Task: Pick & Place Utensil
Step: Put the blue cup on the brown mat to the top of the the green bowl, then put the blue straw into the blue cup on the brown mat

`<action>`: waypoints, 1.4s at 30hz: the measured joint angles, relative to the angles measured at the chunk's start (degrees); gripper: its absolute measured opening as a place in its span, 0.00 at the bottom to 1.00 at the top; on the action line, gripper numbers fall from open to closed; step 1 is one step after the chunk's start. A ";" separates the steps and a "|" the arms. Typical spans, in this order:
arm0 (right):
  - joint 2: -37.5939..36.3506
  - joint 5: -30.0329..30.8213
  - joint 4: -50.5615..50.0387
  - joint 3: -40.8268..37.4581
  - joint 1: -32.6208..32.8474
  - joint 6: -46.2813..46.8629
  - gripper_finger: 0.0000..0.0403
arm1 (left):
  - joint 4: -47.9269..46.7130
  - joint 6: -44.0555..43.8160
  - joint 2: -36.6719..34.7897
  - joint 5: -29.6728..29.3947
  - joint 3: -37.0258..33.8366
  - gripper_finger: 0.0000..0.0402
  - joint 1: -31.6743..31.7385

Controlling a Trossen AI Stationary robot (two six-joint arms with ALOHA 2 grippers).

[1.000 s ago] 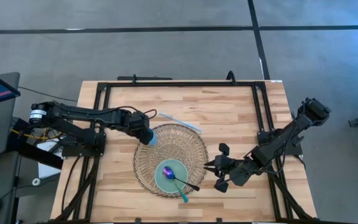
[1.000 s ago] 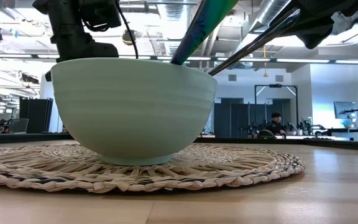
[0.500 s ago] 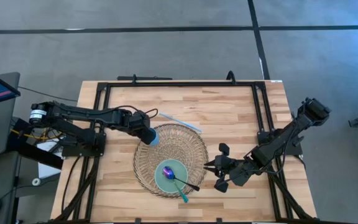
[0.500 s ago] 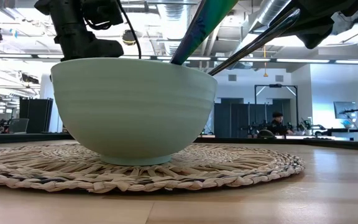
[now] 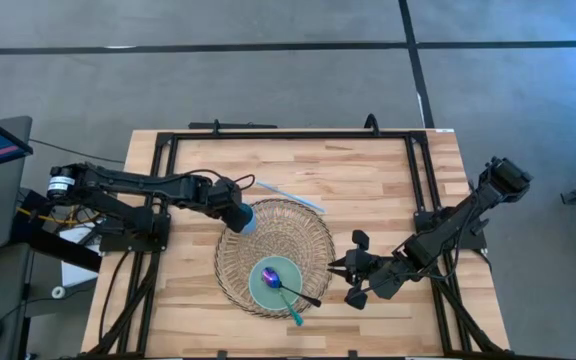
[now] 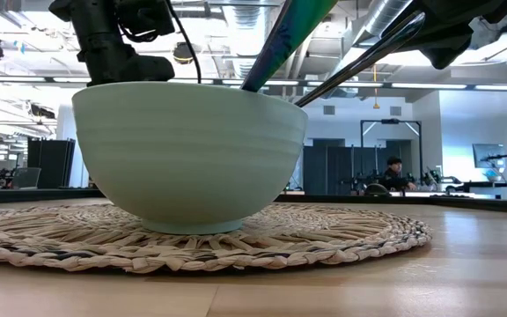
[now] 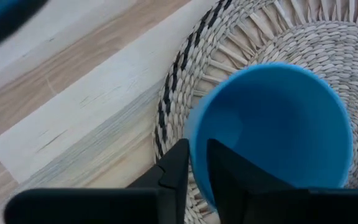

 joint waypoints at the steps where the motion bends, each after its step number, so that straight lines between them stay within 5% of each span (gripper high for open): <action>1: 0.00 0.00 -0.01 0.00 0.00 0.00 0.13 | 0.05 0.22 0.00 0.00 0.00 0.17 0.00; 12: 0.00 0.00 -0.01 0.00 0.02 0.00 0.13 | 9.93 5.65 0.00 -0.02 0.00 0.26 -0.02; 31: 0.00 0.00 -0.01 -0.02 0.07 0.00 0.13 | 10.03 8.75 -0.54 -0.04 0.00 0.26 0.00; 42: 0.00 0.02 -0.02 -0.02 0.07 0.00 0.13 | 10.22 8.73 -8.34 -0.02 0.00 0.26 0.00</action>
